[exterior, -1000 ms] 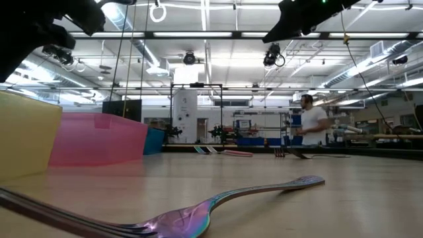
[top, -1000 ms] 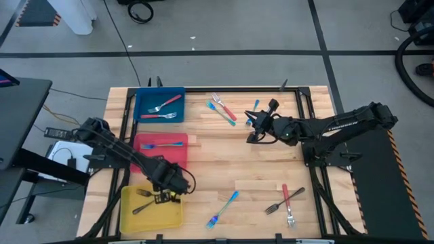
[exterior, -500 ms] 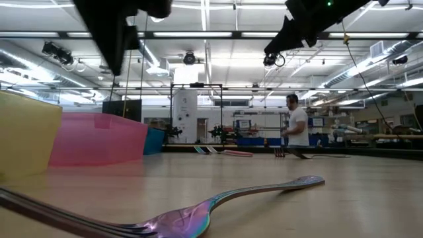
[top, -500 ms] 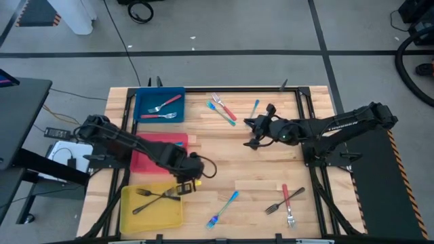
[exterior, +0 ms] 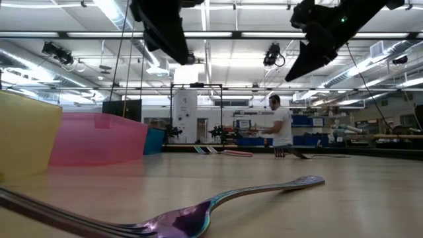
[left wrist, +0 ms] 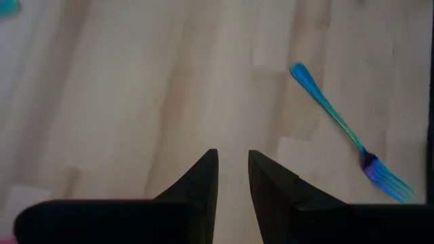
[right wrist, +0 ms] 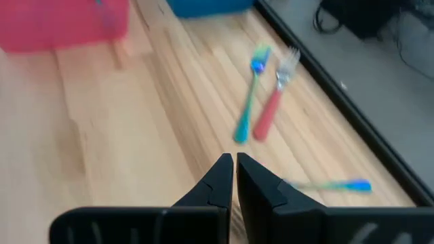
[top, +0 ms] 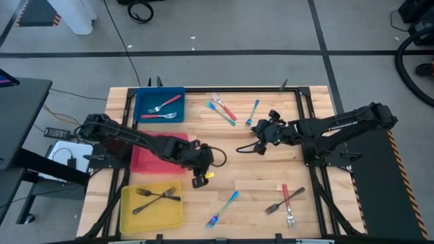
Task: Sort silverware by color (type)
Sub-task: Put the blue fork into the pink bin
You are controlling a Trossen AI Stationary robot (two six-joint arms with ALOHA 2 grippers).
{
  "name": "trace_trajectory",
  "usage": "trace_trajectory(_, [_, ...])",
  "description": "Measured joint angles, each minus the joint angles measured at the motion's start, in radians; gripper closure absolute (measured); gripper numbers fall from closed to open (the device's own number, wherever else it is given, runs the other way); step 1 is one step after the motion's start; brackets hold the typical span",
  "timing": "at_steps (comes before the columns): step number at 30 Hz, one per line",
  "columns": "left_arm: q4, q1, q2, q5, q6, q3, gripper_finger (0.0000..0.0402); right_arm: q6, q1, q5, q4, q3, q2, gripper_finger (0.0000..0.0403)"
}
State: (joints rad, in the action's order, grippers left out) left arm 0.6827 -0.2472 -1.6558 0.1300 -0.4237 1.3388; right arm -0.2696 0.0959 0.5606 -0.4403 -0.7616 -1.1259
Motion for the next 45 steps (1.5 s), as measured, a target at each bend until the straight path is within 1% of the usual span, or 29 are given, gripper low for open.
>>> trace_trajectory(5, [-0.082,0.113,0.0,0.006,0.156,0.0,0.0319,-0.051,-0.008,0.0,-0.052,0.0,0.0,0.0374])
trace_trajectory(12, [-0.201,0.323,0.0,0.01,0.185,-0.001,0.0319,-0.045,-0.008,-0.011,-0.053,0.0,0.0,0.0374])
trace_trajectory(16, [-0.258,0.446,0.0,0.002,0.307,-0.001,0.0319,-0.02,-0.013,-0.012,-0.05,0.0,0.0,0.0374])
trace_trajectory(18, [-0.301,0.502,0.0,-0.023,0.379,-0.001,0.0319,-0.016,-0.016,-0.012,-0.05,0.0,0.0,0.0374])
trace_trajectory(20, [-0.348,0.56,0.0,-0.07,0.434,-0.001,0.0319,-0.014,-0.021,-0.012,-0.046,0.0,0.0,0.0374])
trace_trajectory(25, [-0.43,0.678,0.0,-0.12,0.456,-0.001,0.0319,0.001,-0.04,-0.012,-0.024,0.0,0.0,0.0374])
trace_trajectory(28, [-0.45,0.738,0.0,-0.18,0.467,-0.001,0.0319,0.003,-0.051,-0.012,-0.004,0.0,0.0,0.0374])
trace_trajectory(31, [-0.482,0.782,-0.001,-0.215,0.47,-0.001,0.0319,0.003,-0.06,-0.012,0.004,0.0,0.0,0.0374])
trace_trajectory(36, [-0.576,0.82,-0.028,-0.224,0.473,0.003,0.0319,0.001,-0.077,-0.012,0.007,0.0,0.0,0.0374])
trace_trajectory(38, [-0.572,0.827,-0.048,-0.228,0.474,0.03,0.0319,0.002,-0.082,-0.013,0.012,0.0,-0.001,0.0374])
trace_trajectory(41, [-0.553,0.834,-0.103,-0.231,0.474,0.115,0.0319,0.002,-0.091,-0.013,0.024,0.0,-0.001,0.0374])
trace_trajectory(43, [-0.488,0.839,-0.145,-0.232,0.49,0.196,0.0319,0.003,-0.095,-0.013,0.035,0.0,-0.001,0.0374])
trace_trajectory(45, [-0.398,0.839,-0.2,-0.236,0.539,0.282,0.0319,0.006,-0.097,-0.014,0.036,0.0,-0.001,0.0374])
